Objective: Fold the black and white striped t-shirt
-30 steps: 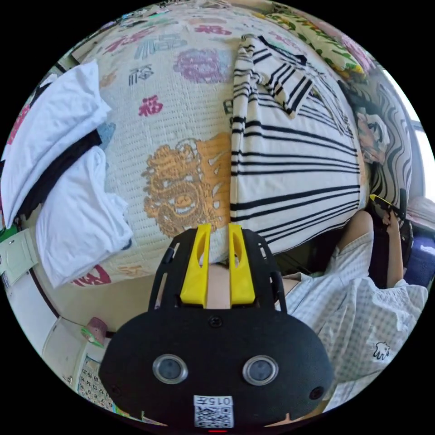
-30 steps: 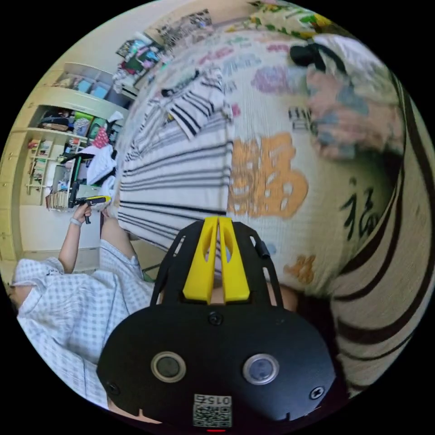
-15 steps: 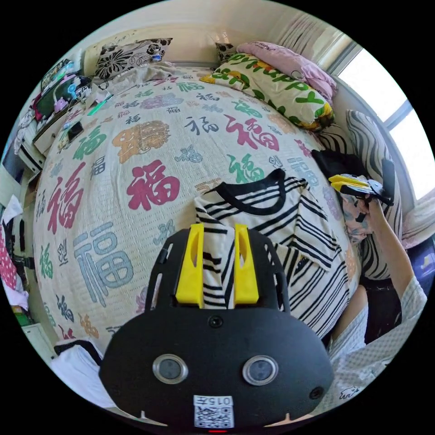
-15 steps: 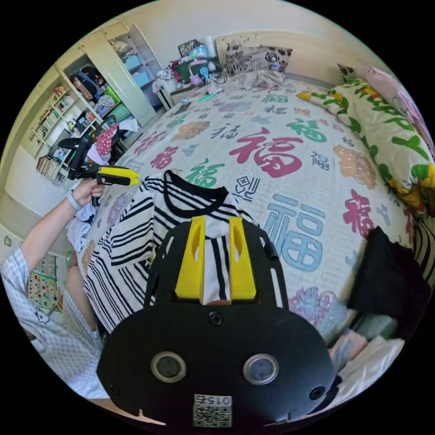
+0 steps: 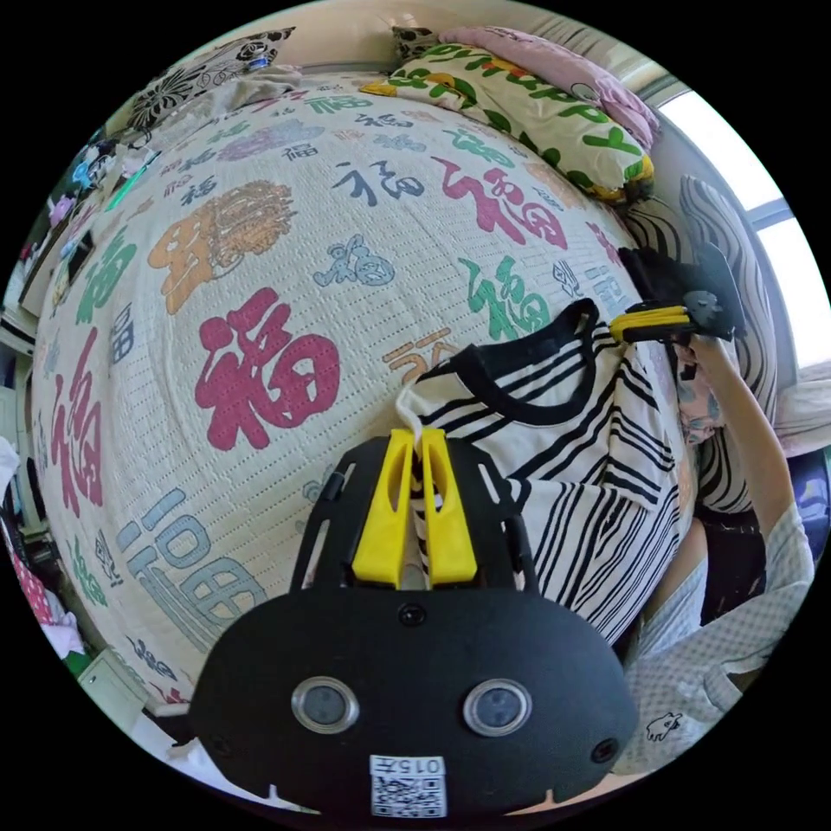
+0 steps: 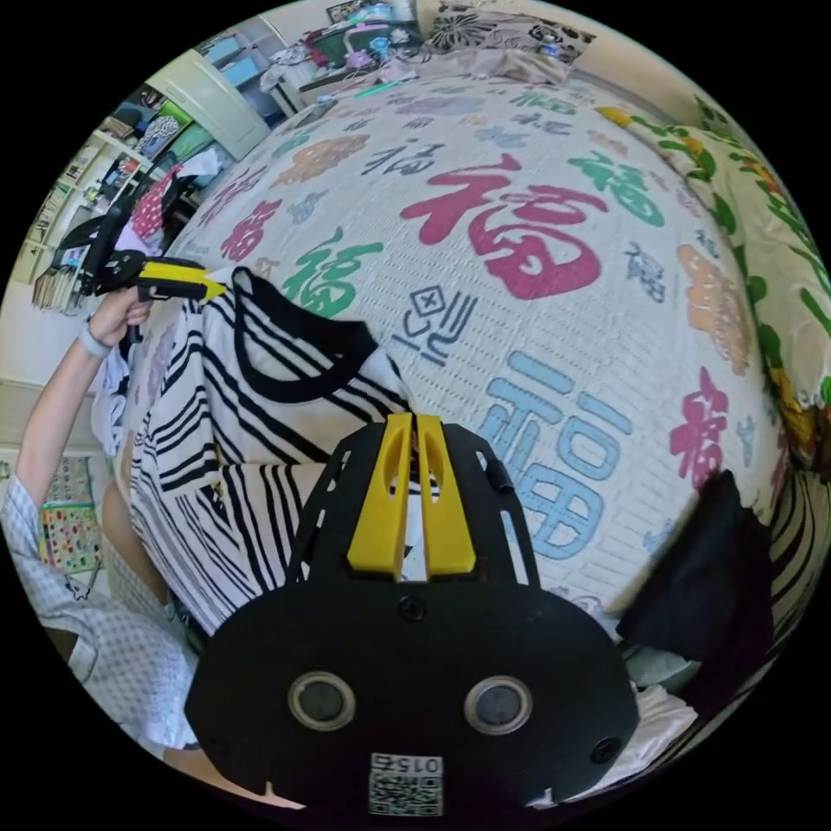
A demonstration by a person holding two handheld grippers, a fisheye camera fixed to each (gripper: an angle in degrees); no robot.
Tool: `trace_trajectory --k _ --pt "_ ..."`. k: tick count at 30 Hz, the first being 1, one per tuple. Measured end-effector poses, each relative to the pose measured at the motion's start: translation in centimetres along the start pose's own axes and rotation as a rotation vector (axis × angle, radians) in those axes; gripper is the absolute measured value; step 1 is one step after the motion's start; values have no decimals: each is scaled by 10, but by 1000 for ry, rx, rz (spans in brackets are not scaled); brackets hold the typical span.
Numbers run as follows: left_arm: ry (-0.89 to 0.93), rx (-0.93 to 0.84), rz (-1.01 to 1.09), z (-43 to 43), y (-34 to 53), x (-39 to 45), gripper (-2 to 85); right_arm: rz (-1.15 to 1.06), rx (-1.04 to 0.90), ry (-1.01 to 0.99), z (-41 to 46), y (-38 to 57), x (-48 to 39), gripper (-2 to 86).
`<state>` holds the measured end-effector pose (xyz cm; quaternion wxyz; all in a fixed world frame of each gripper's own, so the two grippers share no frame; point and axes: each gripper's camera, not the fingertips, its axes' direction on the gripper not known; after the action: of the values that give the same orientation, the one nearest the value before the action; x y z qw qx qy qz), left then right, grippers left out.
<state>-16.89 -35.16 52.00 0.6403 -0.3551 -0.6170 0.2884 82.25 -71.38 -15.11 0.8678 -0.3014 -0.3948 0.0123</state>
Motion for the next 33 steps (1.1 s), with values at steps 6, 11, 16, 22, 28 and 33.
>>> trace_trajectory --k 6,11,16,22,28,33 --pt "37 109 -75 -38 3 -3 -8 94 103 107 -39 10 -7 -10" --pt "20 212 -73 -66 12 10 -8 159 185 123 -59 25 -11 -10" --pt "21 310 51 -99 76 39 -7 122 274 75 -74 74 -33 -10" --pt "170 385 210 -132 231 98 -7 -39 371 -75 -100 212 -95 -9" --pt "263 280 171 -97 378 156 -7 -144 333 -155 -67 363 -176 -6" --pt "278 173 48 -46 452 181 -6 -70 217 -166 9 444 -213 -2"
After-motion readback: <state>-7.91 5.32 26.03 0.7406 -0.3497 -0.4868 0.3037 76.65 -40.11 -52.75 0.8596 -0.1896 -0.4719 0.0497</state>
